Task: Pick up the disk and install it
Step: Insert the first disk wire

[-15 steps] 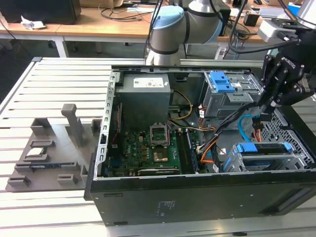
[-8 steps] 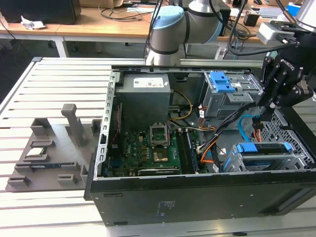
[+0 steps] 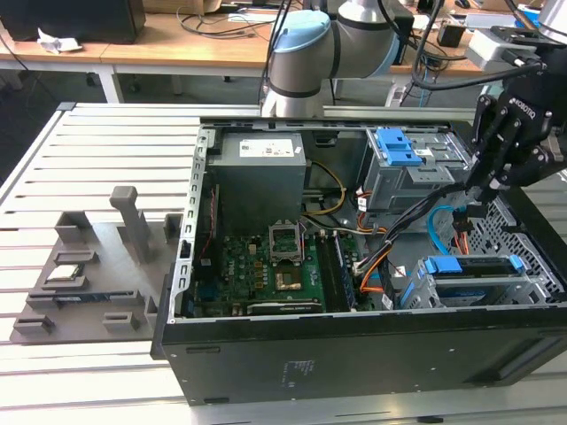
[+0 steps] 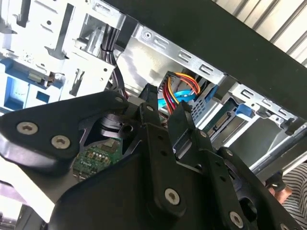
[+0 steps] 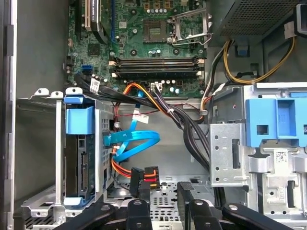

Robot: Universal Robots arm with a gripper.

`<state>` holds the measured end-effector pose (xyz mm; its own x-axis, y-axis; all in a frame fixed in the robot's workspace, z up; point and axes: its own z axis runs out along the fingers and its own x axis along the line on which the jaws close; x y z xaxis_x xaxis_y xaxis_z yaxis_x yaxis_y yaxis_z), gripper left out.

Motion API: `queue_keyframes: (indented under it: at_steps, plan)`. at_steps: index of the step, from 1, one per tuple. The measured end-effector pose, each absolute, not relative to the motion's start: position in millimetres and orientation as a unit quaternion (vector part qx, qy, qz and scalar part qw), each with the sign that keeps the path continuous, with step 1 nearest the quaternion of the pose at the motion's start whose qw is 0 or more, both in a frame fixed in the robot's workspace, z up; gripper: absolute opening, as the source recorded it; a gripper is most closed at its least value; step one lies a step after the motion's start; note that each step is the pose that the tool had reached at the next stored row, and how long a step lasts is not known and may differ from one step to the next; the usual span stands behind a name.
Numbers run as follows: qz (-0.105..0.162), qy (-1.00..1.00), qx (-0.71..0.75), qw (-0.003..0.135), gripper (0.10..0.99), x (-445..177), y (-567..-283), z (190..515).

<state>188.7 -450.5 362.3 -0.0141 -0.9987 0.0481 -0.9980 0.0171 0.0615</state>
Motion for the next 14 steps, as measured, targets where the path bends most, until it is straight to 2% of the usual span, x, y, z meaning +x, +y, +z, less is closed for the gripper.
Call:
queue_keyframes:
  at_steps: [5,14]
  plan:
    - [-0.005,-0.712,0.701,0.039,0.361,187.9,-469.0,362.2]
    - [-0.004,-0.712,0.701,0.04,0.361,187.9,-474.4,361.4]
